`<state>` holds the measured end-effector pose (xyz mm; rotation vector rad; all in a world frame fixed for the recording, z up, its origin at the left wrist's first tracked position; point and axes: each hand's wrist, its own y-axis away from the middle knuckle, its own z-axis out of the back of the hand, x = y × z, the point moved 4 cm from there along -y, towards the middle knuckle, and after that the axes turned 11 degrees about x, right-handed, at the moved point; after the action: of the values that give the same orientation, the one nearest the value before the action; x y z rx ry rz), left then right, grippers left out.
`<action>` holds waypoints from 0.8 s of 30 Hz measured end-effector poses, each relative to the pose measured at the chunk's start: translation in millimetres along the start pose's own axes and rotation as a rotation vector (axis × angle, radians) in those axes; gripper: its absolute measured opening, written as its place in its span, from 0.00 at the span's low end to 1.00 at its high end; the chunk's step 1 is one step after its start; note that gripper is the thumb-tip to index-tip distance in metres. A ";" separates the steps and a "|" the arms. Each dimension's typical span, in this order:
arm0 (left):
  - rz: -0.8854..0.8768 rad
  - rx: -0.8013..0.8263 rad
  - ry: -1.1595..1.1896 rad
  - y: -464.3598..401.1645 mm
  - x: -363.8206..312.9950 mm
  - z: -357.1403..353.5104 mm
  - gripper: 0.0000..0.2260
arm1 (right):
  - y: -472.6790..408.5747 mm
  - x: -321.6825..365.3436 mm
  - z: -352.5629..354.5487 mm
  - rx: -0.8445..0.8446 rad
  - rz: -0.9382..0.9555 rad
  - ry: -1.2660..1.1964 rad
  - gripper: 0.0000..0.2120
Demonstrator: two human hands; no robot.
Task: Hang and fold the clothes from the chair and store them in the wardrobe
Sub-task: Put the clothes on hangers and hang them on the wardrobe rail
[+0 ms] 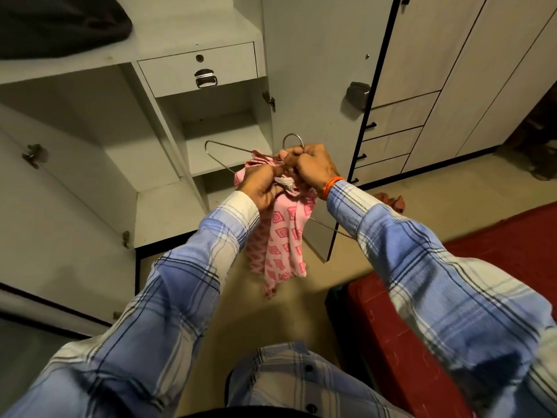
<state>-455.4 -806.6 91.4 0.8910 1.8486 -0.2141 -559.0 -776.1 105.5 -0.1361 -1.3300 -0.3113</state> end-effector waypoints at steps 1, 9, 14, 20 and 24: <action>-0.001 0.043 -0.007 -0.7 -1.6 -2.5 0.19 | 0.1 2.4 -2.2 0.018 0.010 0.013 0.07; -0.055 0.088 0.056 -14.2 -15.1 2.0 0.26 | 11.6 28.5 -14.5 0.172 0.088 -0.045 0.13; -0.045 0.173 0.205 -2.6 -26.4 -8.7 0.18 | 20.5 40.2 -19.9 0.254 0.096 -0.022 0.13; -0.018 0.239 0.072 -8.0 -31.6 -8.2 0.17 | 28.1 49.4 -16.1 0.284 0.091 -0.137 0.09; -0.012 0.198 -0.225 -26.6 -25.0 5.4 0.13 | 18.3 48.1 -7.6 0.186 0.104 -0.045 0.10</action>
<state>-464.1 -840.3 103.9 0.9499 1.6436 -0.4923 -536.6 -767.8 151.7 -0.0560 -1.3842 -0.0965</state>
